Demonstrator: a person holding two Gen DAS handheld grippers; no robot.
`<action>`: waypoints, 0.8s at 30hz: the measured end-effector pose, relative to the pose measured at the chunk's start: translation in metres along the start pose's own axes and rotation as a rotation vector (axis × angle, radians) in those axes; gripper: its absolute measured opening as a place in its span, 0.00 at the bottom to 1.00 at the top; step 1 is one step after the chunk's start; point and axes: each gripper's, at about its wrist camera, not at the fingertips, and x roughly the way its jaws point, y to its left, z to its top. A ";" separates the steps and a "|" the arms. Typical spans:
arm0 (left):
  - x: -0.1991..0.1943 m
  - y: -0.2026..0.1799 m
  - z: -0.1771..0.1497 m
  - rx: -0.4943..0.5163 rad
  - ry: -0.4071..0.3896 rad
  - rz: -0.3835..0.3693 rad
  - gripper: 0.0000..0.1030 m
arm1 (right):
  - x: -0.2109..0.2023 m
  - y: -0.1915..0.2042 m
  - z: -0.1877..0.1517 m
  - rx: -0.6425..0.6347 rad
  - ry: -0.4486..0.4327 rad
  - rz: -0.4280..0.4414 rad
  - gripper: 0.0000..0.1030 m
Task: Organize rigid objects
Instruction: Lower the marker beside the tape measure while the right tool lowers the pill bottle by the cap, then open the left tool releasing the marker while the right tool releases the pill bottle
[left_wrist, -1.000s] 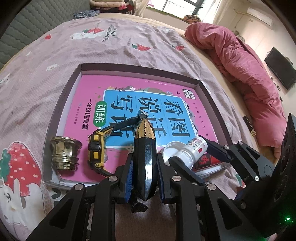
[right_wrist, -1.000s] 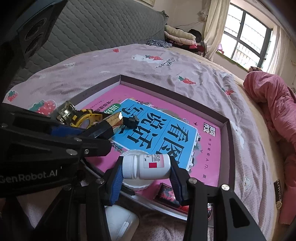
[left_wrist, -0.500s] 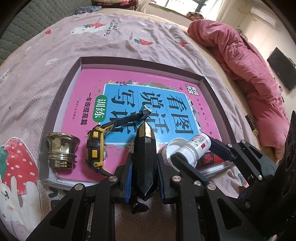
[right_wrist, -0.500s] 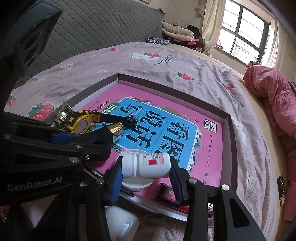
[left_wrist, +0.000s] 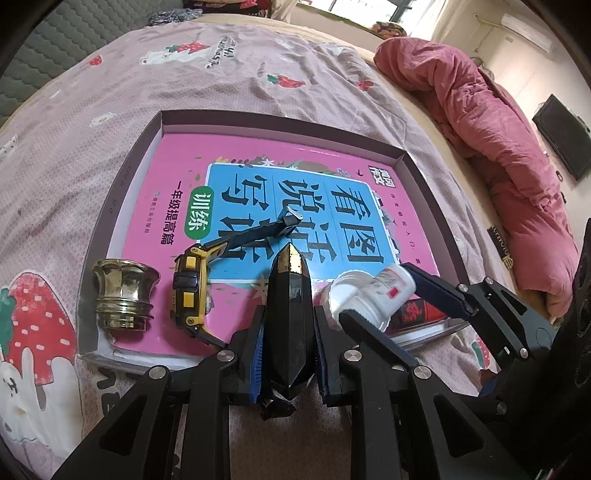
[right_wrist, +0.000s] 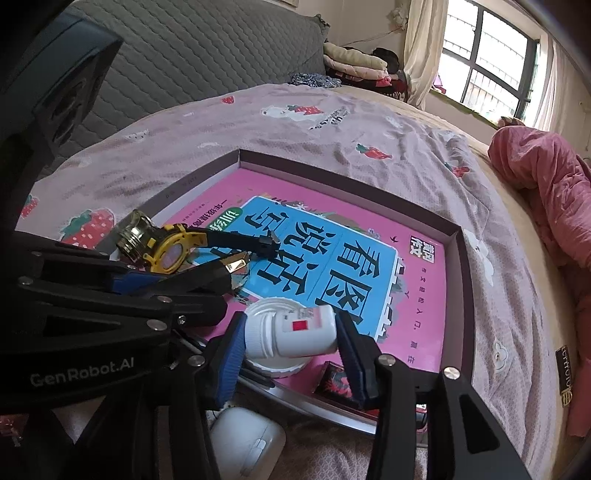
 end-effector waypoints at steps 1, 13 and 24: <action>0.000 0.000 0.000 -0.001 0.000 -0.001 0.22 | -0.001 0.000 0.000 0.004 -0.003 -0.001 0.52; -0.003 0.002 0.000 -0.001 0.001 0.003 0.22 | -0.024 -0.015 -0.011 0.085 -0.034 -0.008 0.53; 0.000 0.001 -0.002 -0.010 0.005 0.018 0.22 | -0.035 -0.022 -0.019 0.146 -0.042 0.007 0.53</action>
